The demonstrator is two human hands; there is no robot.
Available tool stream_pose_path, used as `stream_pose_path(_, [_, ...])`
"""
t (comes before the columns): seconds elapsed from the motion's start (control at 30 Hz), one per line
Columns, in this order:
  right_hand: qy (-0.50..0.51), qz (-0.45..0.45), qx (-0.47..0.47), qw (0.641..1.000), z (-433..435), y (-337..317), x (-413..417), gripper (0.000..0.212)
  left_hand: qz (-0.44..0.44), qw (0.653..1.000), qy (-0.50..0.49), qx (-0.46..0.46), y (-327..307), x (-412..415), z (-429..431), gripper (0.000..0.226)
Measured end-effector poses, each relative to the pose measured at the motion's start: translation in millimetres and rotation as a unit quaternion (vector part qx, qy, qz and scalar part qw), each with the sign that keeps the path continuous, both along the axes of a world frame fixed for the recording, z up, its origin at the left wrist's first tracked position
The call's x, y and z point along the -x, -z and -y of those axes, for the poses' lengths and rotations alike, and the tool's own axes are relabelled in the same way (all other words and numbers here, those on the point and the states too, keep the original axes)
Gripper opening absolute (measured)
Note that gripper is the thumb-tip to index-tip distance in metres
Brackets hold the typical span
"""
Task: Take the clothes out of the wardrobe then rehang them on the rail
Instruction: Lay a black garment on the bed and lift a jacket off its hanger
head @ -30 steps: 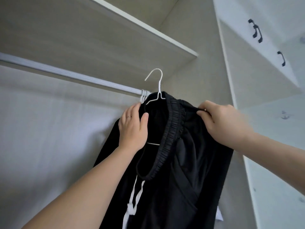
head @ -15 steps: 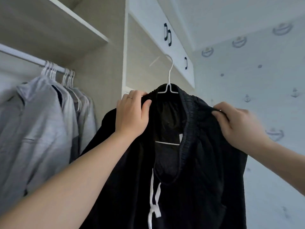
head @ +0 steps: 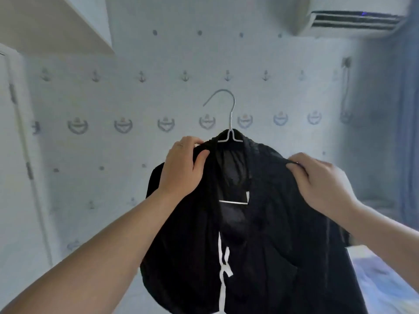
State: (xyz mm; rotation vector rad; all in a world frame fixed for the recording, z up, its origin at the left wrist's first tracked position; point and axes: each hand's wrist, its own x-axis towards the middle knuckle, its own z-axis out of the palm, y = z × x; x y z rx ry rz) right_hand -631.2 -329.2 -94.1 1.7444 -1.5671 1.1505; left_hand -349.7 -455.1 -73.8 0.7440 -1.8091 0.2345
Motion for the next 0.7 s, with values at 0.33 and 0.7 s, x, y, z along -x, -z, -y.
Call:
stream_pose_path(0.33, [0.25,0.075,-0.092,0.961,-71,123,149,0.017,0.119,0.948,0.256,-0.145,128,232,51,0.024])
stream_pose_path(0.7, [0.452,0.195,-0.196,0.848,-157,258,204,0.015,0.231,0.805,0.485,-0.252,268,407,40,0.019])
